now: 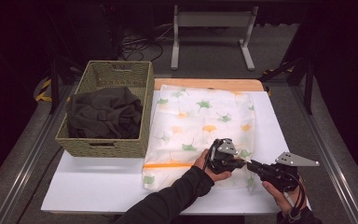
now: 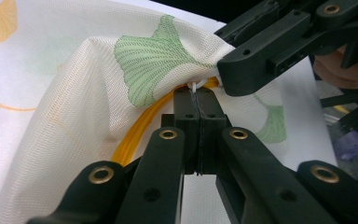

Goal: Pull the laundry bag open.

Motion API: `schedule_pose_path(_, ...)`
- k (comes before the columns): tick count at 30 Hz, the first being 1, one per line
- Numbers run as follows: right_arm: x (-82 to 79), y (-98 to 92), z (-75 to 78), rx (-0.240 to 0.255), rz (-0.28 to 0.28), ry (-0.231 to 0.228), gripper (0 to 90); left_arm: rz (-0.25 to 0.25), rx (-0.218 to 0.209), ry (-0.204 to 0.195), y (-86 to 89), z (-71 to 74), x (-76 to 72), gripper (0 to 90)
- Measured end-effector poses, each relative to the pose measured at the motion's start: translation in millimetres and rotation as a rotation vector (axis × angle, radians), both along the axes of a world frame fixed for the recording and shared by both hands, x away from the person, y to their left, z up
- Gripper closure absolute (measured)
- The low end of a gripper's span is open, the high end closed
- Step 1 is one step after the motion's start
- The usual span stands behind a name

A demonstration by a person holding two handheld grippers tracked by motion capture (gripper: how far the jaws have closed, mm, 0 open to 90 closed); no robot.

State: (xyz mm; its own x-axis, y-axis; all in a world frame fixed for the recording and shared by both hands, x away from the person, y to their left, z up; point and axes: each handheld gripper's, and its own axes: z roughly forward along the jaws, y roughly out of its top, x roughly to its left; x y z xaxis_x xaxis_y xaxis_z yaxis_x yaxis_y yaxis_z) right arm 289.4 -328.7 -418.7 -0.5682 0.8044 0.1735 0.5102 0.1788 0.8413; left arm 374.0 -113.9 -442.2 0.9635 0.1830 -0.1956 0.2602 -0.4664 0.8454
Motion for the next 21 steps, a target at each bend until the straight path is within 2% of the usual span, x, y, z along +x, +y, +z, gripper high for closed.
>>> schedule_pose_path(5, -1.2, 1.4, -0.7, -0.025, -0.005, -0.004, 83.4, 0.014, 0.016, 0.014, -0.7, 0.5, -0.2, 89.7)
schedule_pose_path(12, -2.9, 3.7, -0.7, -0.057, -0.004, -0.023, 84.5, 0.050, 0.034, 0.094, 0.1, -5.2, 3.4, 89.9)
schedule_pose_path(15, -3.5, 2.8, -0.1, -0.060, -0.011, -0.037, 84.6, 0.063, 0.050, 0.090, 3.1, -6.3, 3.9, 89.9)
schedule_pose_path(17, -4.1, 1.8, 0.2, -0.059, -0.016, -0.044, 84.6, 0.096, 0.064, 0.102, 8.1, -7.6, 5.1, 89.9)
schedule_pose_path(19, -4.4, 1.1, 0.4, -0.062, -0.020, -0.050, 84.6, 0.107, 0.091, 0.089, 13.6, -9.4, 5.8, 89.9)
schedule_pose_path(21, -4.7, 0.6, 0.3, -0.064, -0.031, -0.054, 84.7, 0.126, 0.110, 0.096, 20.5, -11.7, 6.2, 89.9)
